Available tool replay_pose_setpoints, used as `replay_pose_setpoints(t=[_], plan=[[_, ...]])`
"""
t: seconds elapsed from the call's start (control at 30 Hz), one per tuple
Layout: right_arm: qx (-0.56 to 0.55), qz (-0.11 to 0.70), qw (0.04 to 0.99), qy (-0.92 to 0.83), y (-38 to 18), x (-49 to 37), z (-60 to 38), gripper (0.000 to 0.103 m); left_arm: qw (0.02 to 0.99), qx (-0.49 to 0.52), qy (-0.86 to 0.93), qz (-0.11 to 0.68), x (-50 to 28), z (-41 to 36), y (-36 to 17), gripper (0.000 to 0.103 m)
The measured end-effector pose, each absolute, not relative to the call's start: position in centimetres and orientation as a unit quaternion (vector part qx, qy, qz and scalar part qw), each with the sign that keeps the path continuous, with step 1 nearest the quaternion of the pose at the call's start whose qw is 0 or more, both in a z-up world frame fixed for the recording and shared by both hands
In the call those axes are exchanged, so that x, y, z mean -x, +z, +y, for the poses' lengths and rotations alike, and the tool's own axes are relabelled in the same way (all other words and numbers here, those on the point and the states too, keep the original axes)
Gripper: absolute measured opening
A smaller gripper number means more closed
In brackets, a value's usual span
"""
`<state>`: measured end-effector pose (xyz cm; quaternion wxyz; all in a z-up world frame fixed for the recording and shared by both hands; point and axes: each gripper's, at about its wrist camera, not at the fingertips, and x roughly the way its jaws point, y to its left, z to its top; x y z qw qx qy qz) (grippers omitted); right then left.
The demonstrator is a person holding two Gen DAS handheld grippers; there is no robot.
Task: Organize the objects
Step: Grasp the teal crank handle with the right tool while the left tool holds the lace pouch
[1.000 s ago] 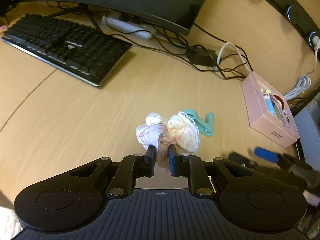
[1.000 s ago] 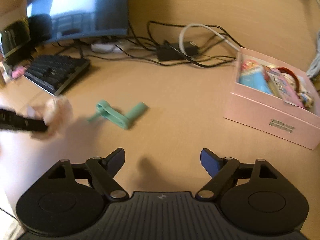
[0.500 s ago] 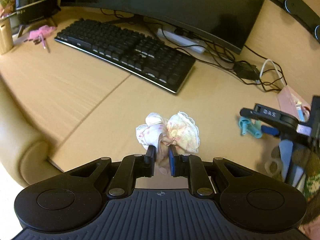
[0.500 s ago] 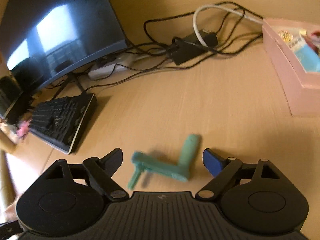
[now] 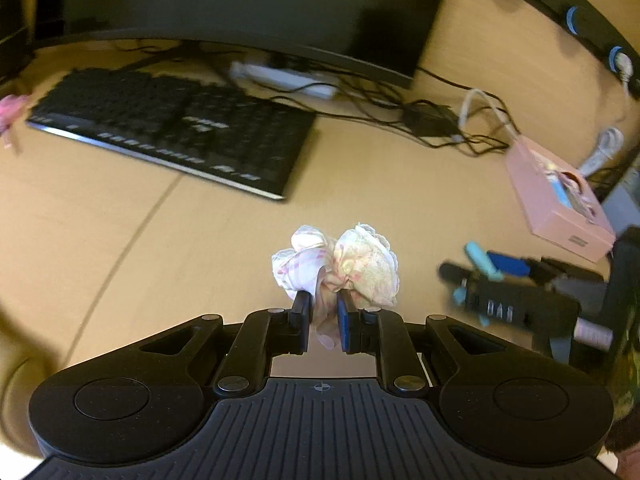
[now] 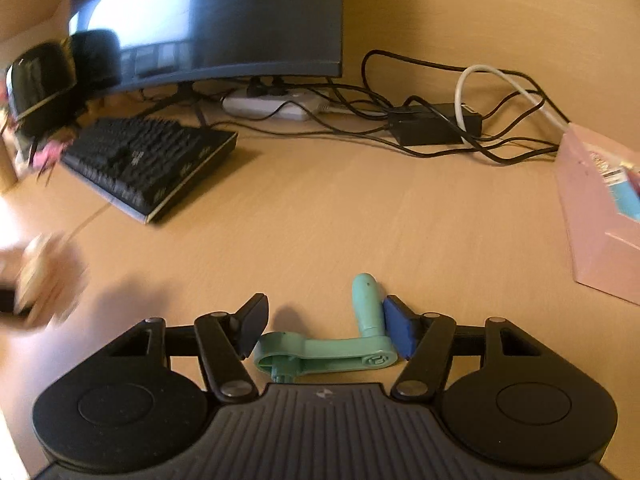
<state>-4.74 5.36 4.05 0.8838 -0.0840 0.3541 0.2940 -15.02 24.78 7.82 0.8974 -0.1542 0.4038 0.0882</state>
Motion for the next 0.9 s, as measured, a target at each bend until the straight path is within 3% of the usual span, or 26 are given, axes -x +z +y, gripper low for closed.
replay_pose_setpoints(t=[0.23, 0.33, 0.9], plan=[[0.119, 0.349, 0.885, 0.283, 4.7, 7.2, 2.2, 0.065, 0.902, 0.142, 0.039, 0.407, 13.0, 22.2, 7.6, 0.017], [0.113, 0.353, 0.883, 0.288, 4.9, 7.7, 1.2, 0.074, 0.901, 0.141, 0.029, 0.409, 12.8, 21.8, 7.3, 0.017], [0.103, 0.366, 0.876, 0.295, 4.4, 7.9, 1.5, 0.077, 0.891, 0.15, 0.035, 0.426, 12.7, 21.9, 6.1, 0.017]])
